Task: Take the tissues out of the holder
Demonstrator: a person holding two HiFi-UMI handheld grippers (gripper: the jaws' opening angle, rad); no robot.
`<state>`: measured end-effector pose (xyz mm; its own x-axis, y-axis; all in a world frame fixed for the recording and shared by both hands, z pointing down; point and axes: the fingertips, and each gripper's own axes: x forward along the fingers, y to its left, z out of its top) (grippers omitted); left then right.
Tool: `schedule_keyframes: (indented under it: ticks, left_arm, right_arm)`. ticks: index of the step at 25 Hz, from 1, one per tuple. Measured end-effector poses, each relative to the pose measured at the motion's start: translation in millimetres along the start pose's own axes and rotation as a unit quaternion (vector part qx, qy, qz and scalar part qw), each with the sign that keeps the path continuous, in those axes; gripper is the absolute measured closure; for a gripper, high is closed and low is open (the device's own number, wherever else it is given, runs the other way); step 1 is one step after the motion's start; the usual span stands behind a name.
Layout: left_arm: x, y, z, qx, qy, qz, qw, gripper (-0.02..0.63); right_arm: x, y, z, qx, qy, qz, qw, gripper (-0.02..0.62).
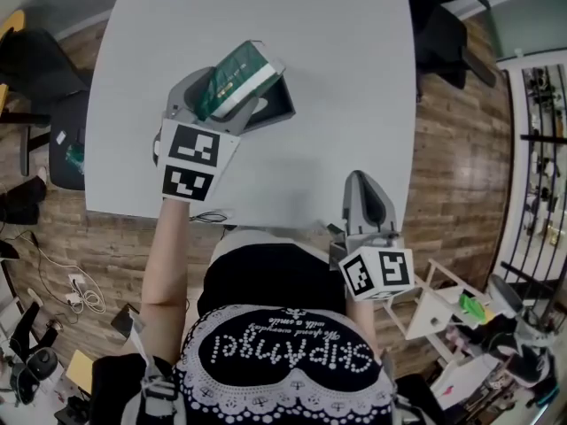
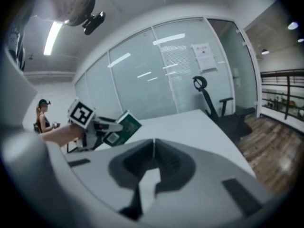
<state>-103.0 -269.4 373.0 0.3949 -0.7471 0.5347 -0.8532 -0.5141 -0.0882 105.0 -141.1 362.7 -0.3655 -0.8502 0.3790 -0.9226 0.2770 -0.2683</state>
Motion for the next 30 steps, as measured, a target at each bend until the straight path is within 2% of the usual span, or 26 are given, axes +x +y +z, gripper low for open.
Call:
schedule_keyframes:
  ticks: [10, 21, 30]
  left_arm:
    - [-52.3, -8.4, 49.3, 0.006, -0.091, 0.038, 0.9951, 0.265]
    - [-117.0, -18.9, 88.8, 0.023, -0.179, 0.087, 0.9797, 0.265]
    - [-167.2, -17.4, 102.2, -0.017, -0.235, 0.126, 0.9637, 0.265]
  right_arm:
    - [-21.1, 2.1, 6.7, -0.003, -0.023, 0.015, 1.000, 0.561]
    - [-23.9, 5.4, 18.4, -0.012, -0.044, 0.037, 0.998, 0.561]
    - [-16.4, 16.3, 34.0, -0.030, -0.063, 0.060, 0.996, 0.561]
